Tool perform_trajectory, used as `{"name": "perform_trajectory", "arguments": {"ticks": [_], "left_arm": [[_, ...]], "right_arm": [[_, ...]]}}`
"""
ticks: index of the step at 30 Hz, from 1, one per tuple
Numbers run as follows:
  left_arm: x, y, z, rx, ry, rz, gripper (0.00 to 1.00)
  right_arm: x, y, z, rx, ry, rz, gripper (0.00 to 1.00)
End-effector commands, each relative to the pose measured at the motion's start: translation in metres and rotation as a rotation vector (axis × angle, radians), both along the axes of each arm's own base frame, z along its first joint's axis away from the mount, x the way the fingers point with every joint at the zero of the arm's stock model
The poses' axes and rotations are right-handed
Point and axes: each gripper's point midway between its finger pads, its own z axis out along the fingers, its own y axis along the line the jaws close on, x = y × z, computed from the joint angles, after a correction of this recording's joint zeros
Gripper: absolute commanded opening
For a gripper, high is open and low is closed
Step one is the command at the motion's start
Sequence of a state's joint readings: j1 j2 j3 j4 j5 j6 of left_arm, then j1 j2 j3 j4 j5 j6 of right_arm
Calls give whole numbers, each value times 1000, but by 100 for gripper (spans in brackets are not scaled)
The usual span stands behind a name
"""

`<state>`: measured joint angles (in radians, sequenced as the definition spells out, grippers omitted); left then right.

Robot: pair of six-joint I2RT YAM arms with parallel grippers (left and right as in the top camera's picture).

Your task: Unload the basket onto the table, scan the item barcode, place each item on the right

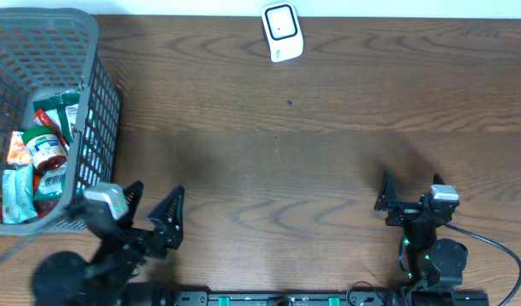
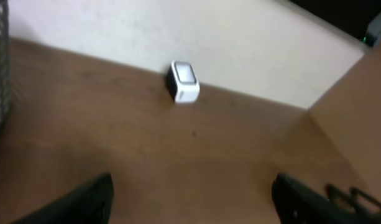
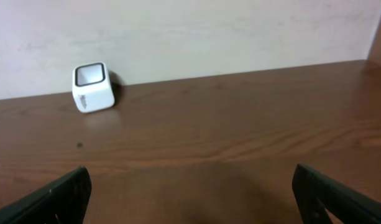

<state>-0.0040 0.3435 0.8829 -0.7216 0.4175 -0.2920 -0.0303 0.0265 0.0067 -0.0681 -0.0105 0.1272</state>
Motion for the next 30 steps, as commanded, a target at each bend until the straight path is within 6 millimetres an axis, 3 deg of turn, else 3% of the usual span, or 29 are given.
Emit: {"name": "perform_trajectory", "arguments": {"ticks": [1, 5, 9, 13, 14, 20, 25, 30], "left_arm": [[8, -3, 58, 24, 40, -26, 82], [21, 1, 97, 76, 146, -18, 82], [43, 23, 118, 131, 260, 100, 82], [70, 25, 141, 136, 254, 113, 82], [76, 27, 143, 139, 252, 120, 99], [103, 48, 139, 204, 257, 228, 98], [101, 109, 142, 349, 266, 559, 99], [97, 156, 137, 392, 323, 782, 99]], "right_arm": [[-1, -1, 12, 15, -21, -9, 99], [-8, -1, 47, 49, -62, -11, 99], [-14, -1, 94, 56, -73, -11, 99], [-11, 2, 145, 58, -34, 4, 99], [-7, 4, 158, 59, -15, 17, 99], [19, 22, 215, 26, 181, 131, 99], [43, 26, 221, 34, 432, 167, 99], [66, 41, 193, 97, 640, 250, 99]]}}
